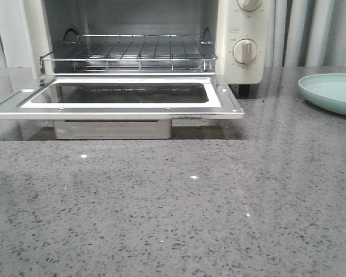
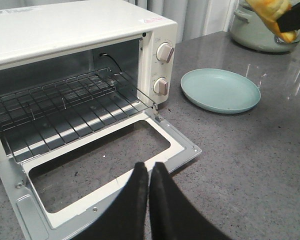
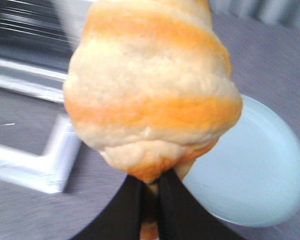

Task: Put bread in oven
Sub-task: 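Carry the croissant with the right gripper into the open oven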

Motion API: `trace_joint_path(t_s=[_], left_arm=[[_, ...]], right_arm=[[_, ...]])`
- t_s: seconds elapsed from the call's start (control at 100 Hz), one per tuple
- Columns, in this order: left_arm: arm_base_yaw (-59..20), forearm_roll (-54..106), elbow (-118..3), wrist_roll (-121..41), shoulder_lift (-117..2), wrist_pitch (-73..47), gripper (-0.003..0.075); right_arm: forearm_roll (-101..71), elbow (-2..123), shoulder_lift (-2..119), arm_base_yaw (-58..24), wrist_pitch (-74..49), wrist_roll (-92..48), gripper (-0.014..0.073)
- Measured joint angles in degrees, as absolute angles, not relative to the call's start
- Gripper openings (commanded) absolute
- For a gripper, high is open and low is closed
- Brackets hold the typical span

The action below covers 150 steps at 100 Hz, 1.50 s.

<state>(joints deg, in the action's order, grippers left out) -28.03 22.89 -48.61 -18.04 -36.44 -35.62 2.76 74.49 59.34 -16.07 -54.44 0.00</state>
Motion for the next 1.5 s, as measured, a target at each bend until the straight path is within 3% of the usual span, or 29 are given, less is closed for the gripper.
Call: trace_joint_path(t_s=[0.2,0.39,0.9,1.21,1.5], left_arm=[[-28.0,22.9,-48.6,-18.0,-36.4,-34.1,-0.0021],[-28.0,22.9,-48.6,-18.0,-36.4,-33.7,-0.0022],[-28.0,22.9,-48.6,-18.0,-36.4,-33.6,-0.0021],[-28.0,22.9,-48.6,-18.0,-36.4,-33.6,-0.0021],[-28.0,22.9,-48.6,-18.0,-36.4,-33.8,-0.0021]], right_arm=[[1.8,74.5,59.2,-31.6,-52.4,0.0,-0.0057],[2.6,75.4,67.6,-37.8,-50.6,-0.6,-0.0057],[10.7,96.0,97.3,-38.3,-62.8,-2.0,-0.0057],[15.0,109.2,105.6,-38.2,-62.5,-2.0,-0.0057],[17.7,110.7,111.3,-35.5,-58.2,-2.0,-0.0057]])
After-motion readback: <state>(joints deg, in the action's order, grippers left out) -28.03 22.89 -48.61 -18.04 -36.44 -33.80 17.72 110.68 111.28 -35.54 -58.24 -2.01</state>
